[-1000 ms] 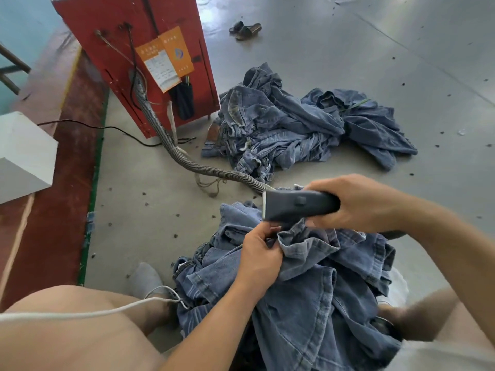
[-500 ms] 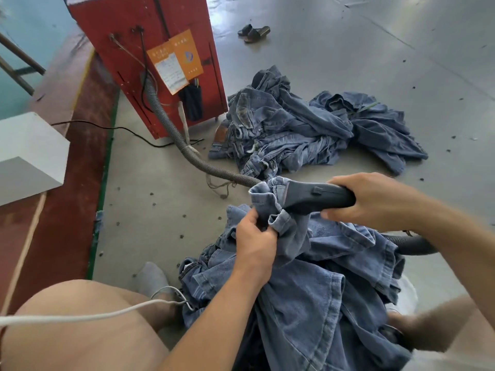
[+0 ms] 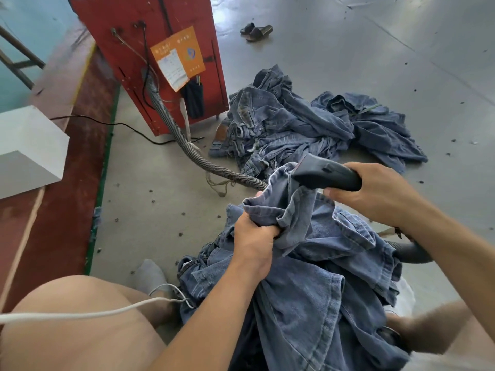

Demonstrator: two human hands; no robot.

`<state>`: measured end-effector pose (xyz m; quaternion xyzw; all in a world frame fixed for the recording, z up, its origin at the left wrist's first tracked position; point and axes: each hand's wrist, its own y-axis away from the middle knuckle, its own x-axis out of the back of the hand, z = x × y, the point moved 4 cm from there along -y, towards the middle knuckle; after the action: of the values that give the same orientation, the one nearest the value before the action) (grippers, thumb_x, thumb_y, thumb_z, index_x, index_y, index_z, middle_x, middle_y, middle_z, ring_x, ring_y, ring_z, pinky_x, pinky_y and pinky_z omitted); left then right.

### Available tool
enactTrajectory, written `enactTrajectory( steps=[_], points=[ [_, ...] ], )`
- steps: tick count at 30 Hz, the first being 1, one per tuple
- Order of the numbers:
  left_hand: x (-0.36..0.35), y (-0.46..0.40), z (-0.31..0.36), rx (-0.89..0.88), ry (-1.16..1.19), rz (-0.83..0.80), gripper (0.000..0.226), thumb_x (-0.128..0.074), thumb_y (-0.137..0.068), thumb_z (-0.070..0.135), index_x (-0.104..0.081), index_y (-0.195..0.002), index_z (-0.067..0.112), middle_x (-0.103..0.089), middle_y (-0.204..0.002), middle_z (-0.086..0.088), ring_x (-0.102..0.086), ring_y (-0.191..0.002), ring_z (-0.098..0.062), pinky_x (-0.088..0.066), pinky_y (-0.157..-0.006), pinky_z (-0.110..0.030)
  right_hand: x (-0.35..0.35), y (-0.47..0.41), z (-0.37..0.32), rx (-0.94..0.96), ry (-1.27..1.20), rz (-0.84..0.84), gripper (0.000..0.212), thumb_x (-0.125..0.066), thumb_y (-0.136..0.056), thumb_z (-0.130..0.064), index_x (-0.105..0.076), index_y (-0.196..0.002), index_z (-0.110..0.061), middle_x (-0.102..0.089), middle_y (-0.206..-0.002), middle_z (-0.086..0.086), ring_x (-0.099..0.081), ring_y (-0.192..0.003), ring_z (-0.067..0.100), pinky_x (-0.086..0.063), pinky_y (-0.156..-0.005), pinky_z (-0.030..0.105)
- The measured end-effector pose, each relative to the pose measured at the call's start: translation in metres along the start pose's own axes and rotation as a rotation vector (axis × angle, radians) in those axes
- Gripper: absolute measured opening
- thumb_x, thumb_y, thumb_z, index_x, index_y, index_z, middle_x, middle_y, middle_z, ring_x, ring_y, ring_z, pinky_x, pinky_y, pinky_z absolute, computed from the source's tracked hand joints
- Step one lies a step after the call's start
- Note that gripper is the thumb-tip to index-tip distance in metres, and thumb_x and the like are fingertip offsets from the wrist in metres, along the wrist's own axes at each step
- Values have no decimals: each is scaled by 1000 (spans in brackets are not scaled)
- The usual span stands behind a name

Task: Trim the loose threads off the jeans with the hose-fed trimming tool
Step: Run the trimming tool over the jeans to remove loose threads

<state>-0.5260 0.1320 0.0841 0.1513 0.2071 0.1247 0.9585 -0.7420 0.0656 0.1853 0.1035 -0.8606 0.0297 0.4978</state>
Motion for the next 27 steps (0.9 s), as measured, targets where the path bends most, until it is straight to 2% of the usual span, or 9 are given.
enactTrajectory(
  steps=[2,5,9,12,14,18,20,24,27],
  points=[
    [-1,0,-2,48,34,-38,33,-59,-72,-25,-77,-88,-2,-76,-94,-25,-74,-94,-41,-62,-75,-43,5,-2,2,-58,13,58,24,-73,-85,-57,-65,-96,-37,-63,-75,-14,-59,-71,8,-44,-63,34],
    [-2,2,-1,90,67,-41,31,-57,-77,-29,-74,-94,-10,-74,-100,-31,-72,-99,-45,-62,-77,-46,20,-3,3,-108,-45,77,25,-75,-87,-55,-63,-92,-34,-65,-68,-7,-64,-65,16,-47,-63,35],
    [-4,1,4,86,72,-10,32,-57,-79,-30,-73,-98,-9,-74,-101,-29,-72,-101,-46,-62,-81,-48,27,9,-7,-12,-82,-86,24,-75,-82,-57,-65,-89,-37,-68,-67,-12,-63,-54,8,-51,-58,36],
    [-14,5,6,77,67,-129,57,-45,-77,-36,-72,-113,-1,-74,-102,-25,-71,-102,-37,-62,-83,-37,10,14,-22,40,5,-201,17,-75,-82,-53,-65,-90,-42,-66,-73,-22,-61,-64,1,-44,-58,32],
    [-19,10,3,104,83,-251,74,-37,-68,-35,-71,-120,5,-71,-106,-25,-69,-103,-31,-59,-87,-33,2,8,-25,19,28,-224,17,-76,-83,-48,-66,-84,-34,-66,-70,-17,-60,-63,4,-44,-58,32],
    [-13,10,1,199,110,-341,73,-30,-68,-39,-77,-106,2,-74,-108,-26,-71,-108,-37,-61,-87,-40,3,-3,-23,-33,-83,-209,23,-78,-85,-44,-67,-79,-24,-64,-61,-7,-54,-50,5,-44,-57,33],
    [-11,9,1,236,90,-371,71,-29,-67,-40,-72,-113,-5,-74,-109,-27,-72,-107,-38,-61,-88,-46,9,-6,-20,-25,-108,-144,21,-78,-87,-43,-68,-82,-25,-64,-58,-11,-56,-49,5,-45,-57,32],
    [-6,6,-1,278,76,-311,68,-32,-61,-35,-71,-110,-10,-68,-115,-37,-68,-111,-48,-56,-95,-58,24,-6,-11,-6,-189,-188,17,-79,-88,-42,-70,-90,-28,-67,-61,-2,-62,-50,11,-52,-56,31],
    [-8,5,3,277,128,-345,68,-29,-62,-34,-77,-101,-6,-73,-110,-29,-72,-107,-40,-61,-90,-49,23,3,-14,51,-176,-329,11,-80,-87,-40,-69,-90,-36,-66,-63,-8,-59,-51,5,-47,-52,20]
  ],
)
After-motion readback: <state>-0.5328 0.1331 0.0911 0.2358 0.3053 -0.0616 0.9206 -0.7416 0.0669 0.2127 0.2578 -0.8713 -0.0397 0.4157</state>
